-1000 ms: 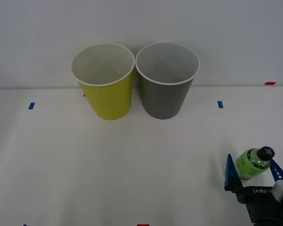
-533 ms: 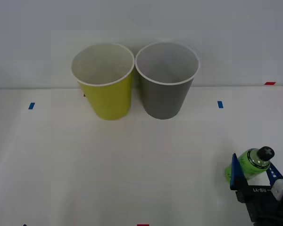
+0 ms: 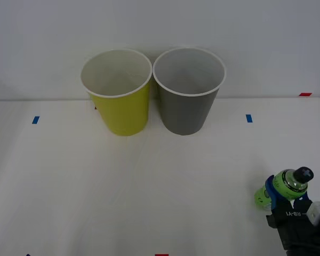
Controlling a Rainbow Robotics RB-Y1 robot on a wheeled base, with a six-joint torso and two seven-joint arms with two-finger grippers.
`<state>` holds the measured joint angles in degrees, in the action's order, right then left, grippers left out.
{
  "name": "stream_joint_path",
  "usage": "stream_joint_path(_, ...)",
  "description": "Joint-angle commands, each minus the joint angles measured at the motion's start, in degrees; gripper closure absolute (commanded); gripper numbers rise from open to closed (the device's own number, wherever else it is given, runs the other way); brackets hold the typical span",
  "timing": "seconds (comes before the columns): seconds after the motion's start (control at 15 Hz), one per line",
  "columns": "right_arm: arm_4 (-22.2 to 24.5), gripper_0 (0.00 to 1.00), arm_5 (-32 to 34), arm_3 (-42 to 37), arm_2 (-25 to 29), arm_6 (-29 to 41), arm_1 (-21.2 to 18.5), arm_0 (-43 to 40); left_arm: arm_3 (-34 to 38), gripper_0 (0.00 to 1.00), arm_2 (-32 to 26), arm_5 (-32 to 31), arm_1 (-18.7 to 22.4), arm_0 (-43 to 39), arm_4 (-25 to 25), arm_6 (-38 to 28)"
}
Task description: Put cans in the gray bin and PET bottles in the light green bin.
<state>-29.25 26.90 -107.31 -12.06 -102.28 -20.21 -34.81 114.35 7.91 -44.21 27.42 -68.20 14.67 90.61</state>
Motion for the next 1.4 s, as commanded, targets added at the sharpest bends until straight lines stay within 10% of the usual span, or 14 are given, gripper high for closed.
stream_joint_path(0.07,0.0,1.0,0.1,0.0,0.0,0.0,0.0,-0.3,0.0,0.0,0.0,0.0,0.0,0.0,0.0,0.0)
stream_joint_path(1.4,-2.6,1.0,-34.9,-31.4,8.7,0.4,3.0,3.1,0.0,0.0,0.0,0.0,0.0,0.0,0.0,0.0)
